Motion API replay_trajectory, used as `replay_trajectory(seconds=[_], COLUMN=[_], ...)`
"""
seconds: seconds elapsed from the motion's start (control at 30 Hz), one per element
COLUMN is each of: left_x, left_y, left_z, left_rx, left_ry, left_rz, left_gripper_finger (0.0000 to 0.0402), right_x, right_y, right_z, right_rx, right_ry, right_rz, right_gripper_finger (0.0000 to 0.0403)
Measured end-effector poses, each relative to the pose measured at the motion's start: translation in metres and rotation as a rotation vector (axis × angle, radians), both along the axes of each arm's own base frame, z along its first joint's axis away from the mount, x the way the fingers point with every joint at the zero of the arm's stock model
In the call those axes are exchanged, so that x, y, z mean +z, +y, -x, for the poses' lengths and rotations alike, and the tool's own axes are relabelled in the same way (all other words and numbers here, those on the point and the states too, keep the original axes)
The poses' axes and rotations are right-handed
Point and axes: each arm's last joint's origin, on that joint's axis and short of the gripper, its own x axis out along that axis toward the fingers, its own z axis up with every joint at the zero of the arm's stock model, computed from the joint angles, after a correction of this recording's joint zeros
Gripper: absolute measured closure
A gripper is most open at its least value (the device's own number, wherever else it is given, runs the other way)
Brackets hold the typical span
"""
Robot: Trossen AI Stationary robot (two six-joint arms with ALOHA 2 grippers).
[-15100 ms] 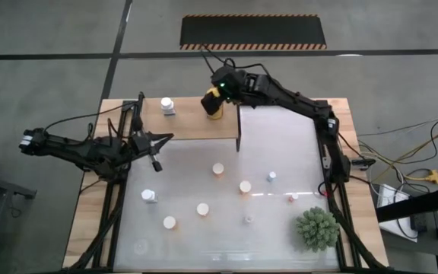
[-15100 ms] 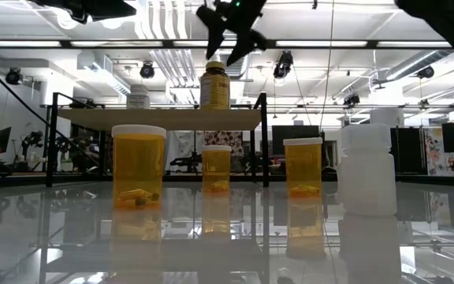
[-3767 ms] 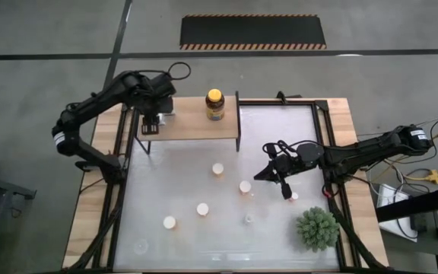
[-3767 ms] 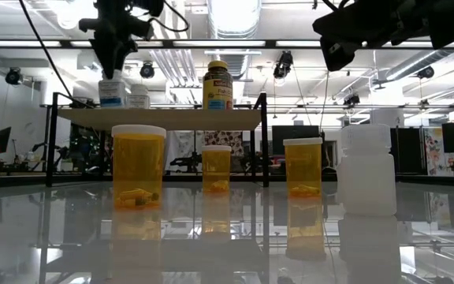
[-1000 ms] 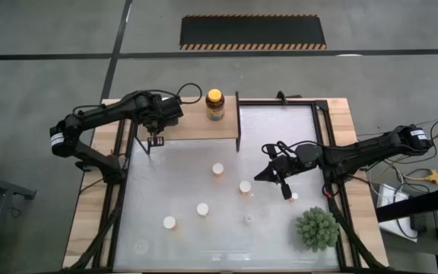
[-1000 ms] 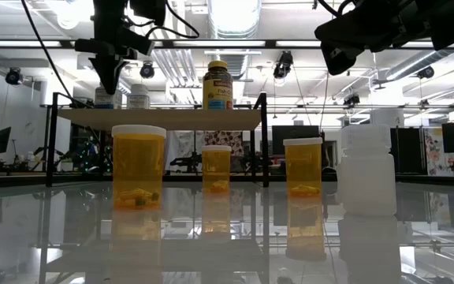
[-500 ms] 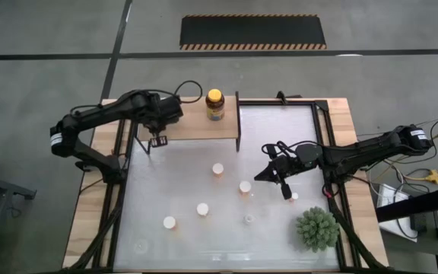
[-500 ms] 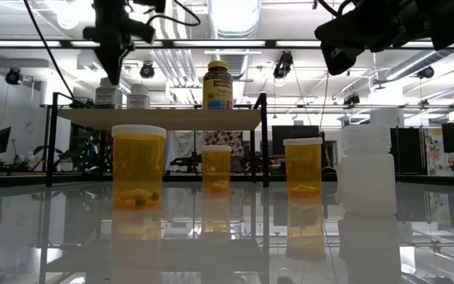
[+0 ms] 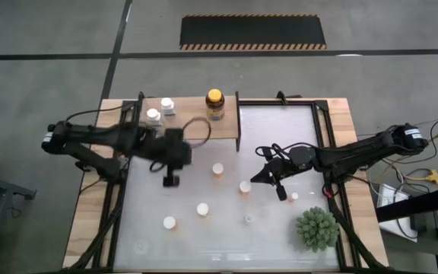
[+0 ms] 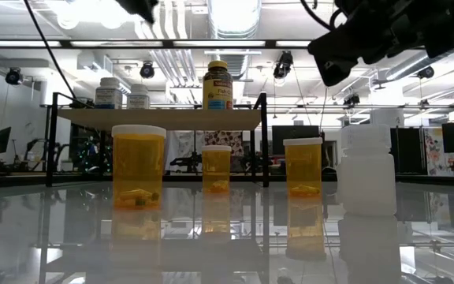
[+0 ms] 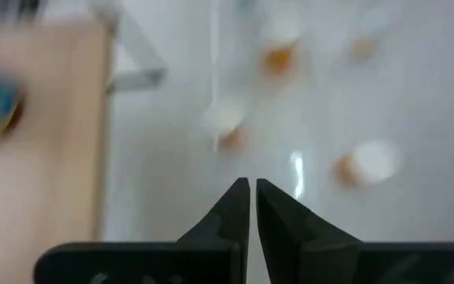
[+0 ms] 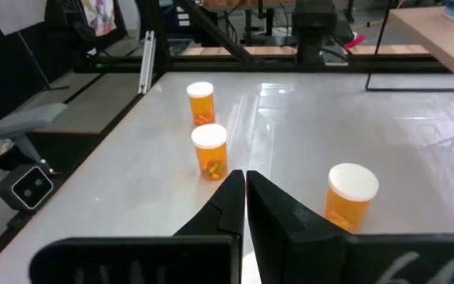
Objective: Pick and place medicine bottles onto shelf by color
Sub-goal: Adjust the lid of the orange pill bottle
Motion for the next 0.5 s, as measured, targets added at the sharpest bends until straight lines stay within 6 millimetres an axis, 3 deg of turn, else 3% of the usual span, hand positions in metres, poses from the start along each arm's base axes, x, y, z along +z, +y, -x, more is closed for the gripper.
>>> replay_trajectory(seconds=[0.23, 0.5], left_x=[0.012, -0.014], left_y=[-0.050, -0.065], left_z=[0.008, 0.008], left_rx=[-0.167, -0.228], left_ry=[-0.290, -0.503], left_rz=[-0.150, -0.209], left_gripper_finger=[0.0394, 0.0394], right_x=[-0.006, -0.005], right_y=[0.001, 0.001], right_z=[-0.008, -0.015], right_rx=[-0.001, -0.002], right_ry=[-0.008, -0.016], right_rz=[-0.005, -0.006], right_gripper_finger=[0.0394, 0.0394])
